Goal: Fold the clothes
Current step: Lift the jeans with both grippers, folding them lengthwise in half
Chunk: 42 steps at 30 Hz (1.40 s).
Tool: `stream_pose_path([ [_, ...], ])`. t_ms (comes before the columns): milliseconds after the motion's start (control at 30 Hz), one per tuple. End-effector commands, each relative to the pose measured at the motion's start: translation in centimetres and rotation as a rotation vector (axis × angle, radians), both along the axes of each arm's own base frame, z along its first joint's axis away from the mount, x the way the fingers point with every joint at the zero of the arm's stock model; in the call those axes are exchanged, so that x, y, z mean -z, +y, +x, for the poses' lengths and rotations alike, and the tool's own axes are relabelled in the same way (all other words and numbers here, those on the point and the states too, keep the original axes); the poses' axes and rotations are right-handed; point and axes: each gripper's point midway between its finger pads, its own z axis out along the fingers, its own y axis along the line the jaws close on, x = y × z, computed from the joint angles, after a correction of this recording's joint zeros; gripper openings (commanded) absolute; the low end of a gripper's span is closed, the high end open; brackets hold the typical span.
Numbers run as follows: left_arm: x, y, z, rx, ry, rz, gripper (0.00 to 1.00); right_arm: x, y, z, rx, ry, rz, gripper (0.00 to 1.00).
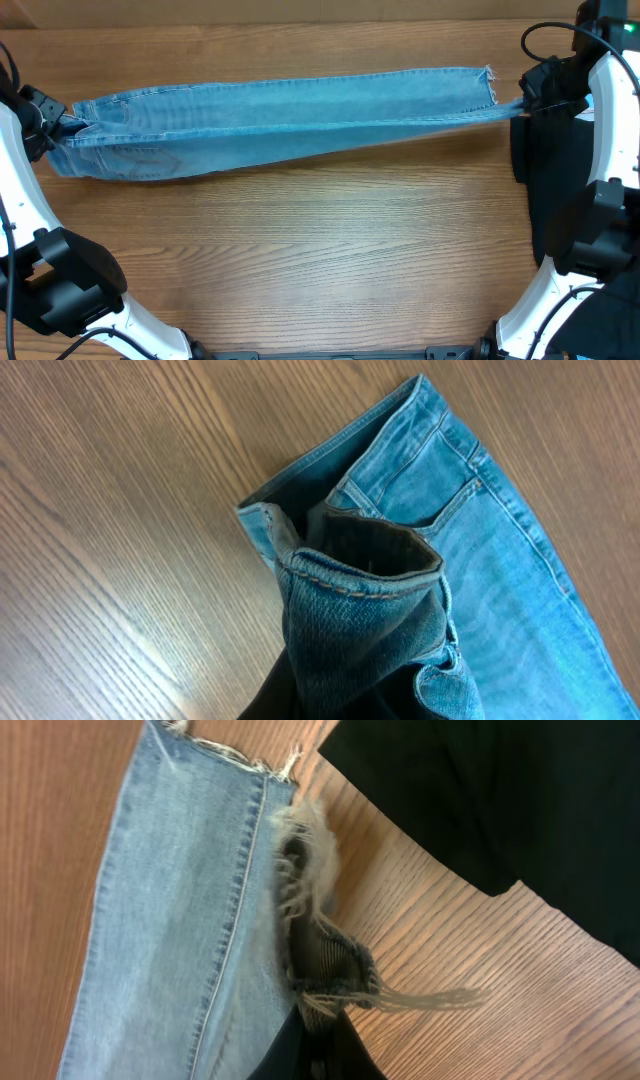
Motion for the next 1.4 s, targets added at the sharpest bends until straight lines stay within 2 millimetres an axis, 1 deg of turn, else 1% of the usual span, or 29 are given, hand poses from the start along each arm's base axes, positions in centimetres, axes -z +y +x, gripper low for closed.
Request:
stream_pose_path([
  [0,-1.8,1.9,0.4,-0.053,-0.040,0.086,0.04,-1.7,-1.4,0.7,0.042,-0.042,-0.055,0.04],
  [33,-1.8,1.9,0.4,-0.050,-0.039,0.088,0.04,-2.4,-1.3,0.8,0.041,-0.054,-0.053,0.04],
  [67,-1.8,1.9,0.4,-0.040,-0.038,0.087,0.04,-3.6,-1.3,0.8,0.040,-0.073,-0.053,0.04],
  [100,-1.9,1.5,0.4,-0.017,-0.038,0.074,0.04,-5.3,-1.2,0.7,0.040,-0.097,-0.059,0.04],
  [167,-1.9,0.7,0.3,-0.002,-0.037,0.034,0.04,-6.8,-1.3,0.3,0.043,-0.109,-0.070,0.04],
  [200,-2.0,0.4,-0.1,-0.001,-0.026,0.024,0.04,-7.2,-1.2,-0.1,0.043,-0.100,-0.071,0.04],
  [267,-2.8,-0.3,-1.1,0.002,0.001,0.009,0.04,-7.3,-1.2,-0.6,0.035,-0.085,-0.070,0.04],
  [400,-5.7,-1.9,-4.1,-0.001,0.007,0.011,0.04,-6.9,-1.3,-2.1,0.019,-0.023,-0.068,0.04],
  [433,-6.6,-2.2,-5.2,-0.008,0.011,0.024,0.04,-6.9,-1.2,-2.3,-0.019,-0.018,-0.073,0.04],
  [500,-8.5,-2.9,-7.5,-0.025,0.020,0.054,0.04,-7.1,-1.2,-2.3,-0.038,-0.024,-0.077,0.04],
  [533,-9.2,-3.4,-8.7,-0.028,0.029,0.060,0.04,-7.5,-0.9,-2.4,-0.059,-0.039,-0.070,0.04],
  [567,-9.8,-4.0,-9.8,-0.028,0.032,0.058,0.04,-8.3,-0.7,-2.6,-0.074,-0.062,-0.070,0.04],
  [633,-10.3,-4.5,-10.6,-0.028,0.033,0.057,0.04,-10.4,-0.8,-3.4,-0.079,-0.112,-0.090,0.04],
  [667,-10.2,-4.8,-11.1,-0.027,0.048,0.048,0.04,-12.1,-0.8,-4.2,-0.083,-0.152,-0.106,0.04],
  [733,-10.0,-5.1,-11.6,-0.026,0.072,0.035,0.04,-14.3,-0.6,-5.5,-0.087,-0.207,-0.129,0.04],
  [767,-9.8,-5.4,-12.0,-0.023,0.088,0.025,0.04,-15.4,-0.2,-6.8,-0.086,-0.226,-0.135,0.04],
  [800,-9.8,-5.5,-11.9,-0.018,0.088,0.018,0.04,-15.4,0.0,-7.6,-0.086,-0.222,-0.134,0.04],
  [833,-9.6,-5.7,-12.0,-0.015,0.090,0.013,0.04,-14.6,0.3,-8.8,-0.087,-0.184,-0.125,0.04],
  [867,-9.5,-5.9,-12.1,-0.011,0.089,0.002,0.04,-13.9,0.3,-9.2,-0.089,-0.160,-0.122,0.04],
  [933,-9.2,-6.4,-12.4,-0.006,0.092,-0.015,0.04,-10.8,0.6,-10.0,-0.090,-0.055,-0.088,0.04],
  [967,-9.0,-6.4,-12.6,-0.007,0.098,-0.020,0.04,-10.2,0.5,-9.8,-0.091,-0.036,-0.082,0.04],
  [1067,-8.0,-7.0,-12.9,0.006,0.124,-0.053,0.04,-8.8,0.0,-8.5,-0.097,-0.001,-0.077,0.04],
  [1133,-7.4,-7.4,-12.6,0.015,0.115,-0.082,0.04,-7.1,-0.1,-7.6,-0.110,0.042,-0.064,0.04],
  [1167,-7.4,-7.3,-12.3,0.015,0.107,-0.079,0.04,-6.4,0.1,-7.2,-0.118,0.059,-0.054,0.04],
  [1200,-7.2,-7.0,-11.8,0.015,0.093,-0.071,0.04,-5.0,1.2,-5.6,-0.153,0.070,-0.002,0.04],
  [1233,-7.3,-6.8,-11.5,0.016,0.081,-0.064,0.04,-4.7,1.9,-4.4,-0.175,0.060,0.009,0.04],
  [1267,-7.3,-6.6,-11.2,0.016,0.071,-0.058,0.04,-4.9,2.2,-3.5,-0.188,0.043,0.004,0.04],
  [1300,-7.3,-6.4,-10.9,0.016,0.063,-0.053,0.04,-5.5,3.0,-2.3,-0.208,0.004,0.007,0.04],
  [1367,-6.8,-6.1,-10.1,0.018,0.062,-0.060,0.04,-6.9,3.9,-1.4,-0.226,-0.047,-0.005,0.04],
])
